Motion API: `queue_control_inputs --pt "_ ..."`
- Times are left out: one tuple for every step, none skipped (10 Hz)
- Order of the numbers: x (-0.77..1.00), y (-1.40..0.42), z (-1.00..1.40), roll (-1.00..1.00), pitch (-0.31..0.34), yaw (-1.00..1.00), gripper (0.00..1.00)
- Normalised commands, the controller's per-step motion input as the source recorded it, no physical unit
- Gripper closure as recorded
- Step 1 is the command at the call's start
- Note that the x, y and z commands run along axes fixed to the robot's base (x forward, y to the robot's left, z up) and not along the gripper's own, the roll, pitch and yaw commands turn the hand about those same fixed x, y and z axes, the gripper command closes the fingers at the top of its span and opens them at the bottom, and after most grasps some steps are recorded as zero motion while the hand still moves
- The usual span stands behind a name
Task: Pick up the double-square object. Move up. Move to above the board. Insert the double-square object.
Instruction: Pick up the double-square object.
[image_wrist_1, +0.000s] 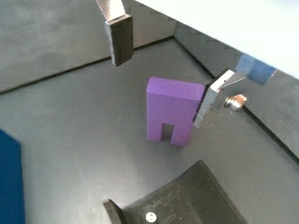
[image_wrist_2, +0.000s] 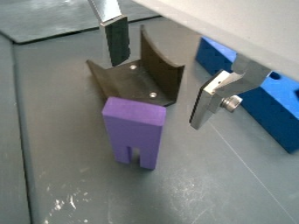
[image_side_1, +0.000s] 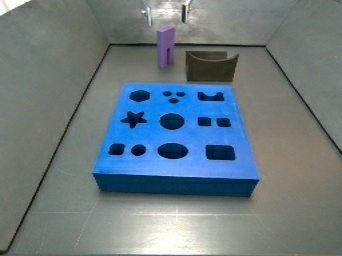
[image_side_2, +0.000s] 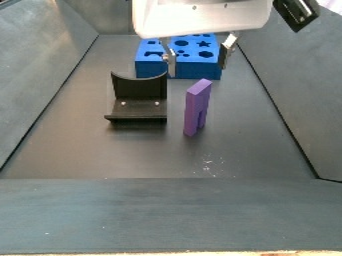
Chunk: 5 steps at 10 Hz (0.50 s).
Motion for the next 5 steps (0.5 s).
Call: queue_control_inputs --pt "0.0 0.0 -0.27 0.0 -0.177 0.62 0.0" --pt "0.0 0.0 -0.25 0.0 -0.157 0.64 0.0" --pt "0.01 0.03 -0.21 0.0 -0.151 0.68 0.0" --pt "0.05 0.03 -0.22 0.0 -0.14 0.67 0.0" --pt "0.07 0.08 -0.2 0.04 -0.111 0.62 0.0"
